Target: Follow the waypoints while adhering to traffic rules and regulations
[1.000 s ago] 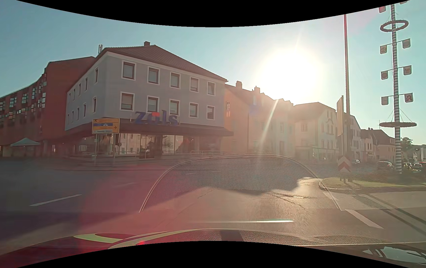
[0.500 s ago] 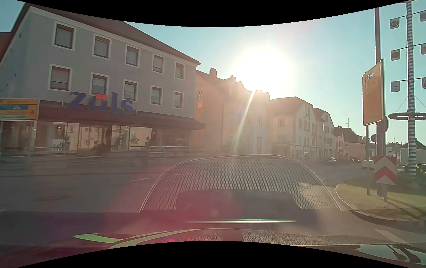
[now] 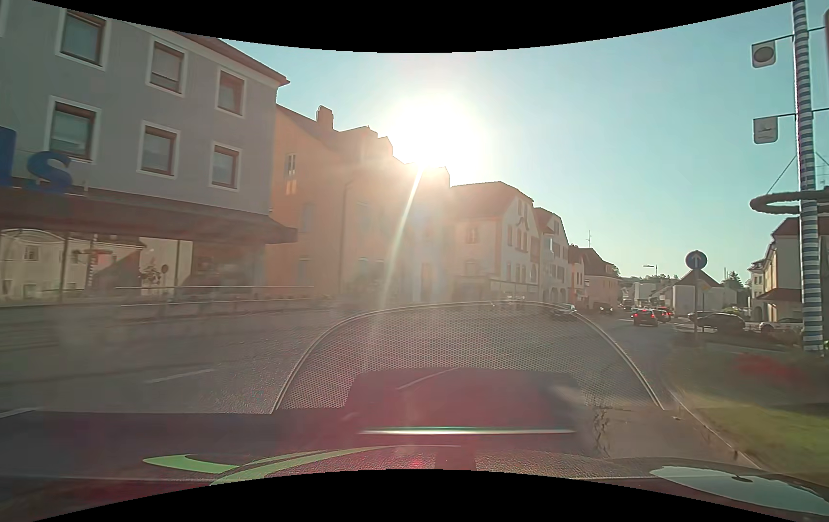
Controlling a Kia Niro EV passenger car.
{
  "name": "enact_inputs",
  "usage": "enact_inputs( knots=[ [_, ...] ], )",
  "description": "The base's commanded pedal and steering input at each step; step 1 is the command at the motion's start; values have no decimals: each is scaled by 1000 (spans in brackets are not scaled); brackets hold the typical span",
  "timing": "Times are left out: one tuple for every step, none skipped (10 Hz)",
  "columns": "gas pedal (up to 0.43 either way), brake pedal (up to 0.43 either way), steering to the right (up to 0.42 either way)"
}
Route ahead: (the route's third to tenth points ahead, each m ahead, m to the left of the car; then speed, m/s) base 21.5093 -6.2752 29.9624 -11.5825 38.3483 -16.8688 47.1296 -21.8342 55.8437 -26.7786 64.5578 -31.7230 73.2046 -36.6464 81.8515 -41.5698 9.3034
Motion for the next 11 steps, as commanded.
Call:
enact_inputs(
  knots=[
    [0,0,199],
    [0,0,199],
    [20,0,195],
    [8,0,191],
    [20,0,189],
    [39,0,185],
    [67,0,181],
    [67,0,175],
    [67,0,172],
    [87,0,166],
    [87,0,154]
  ],
)
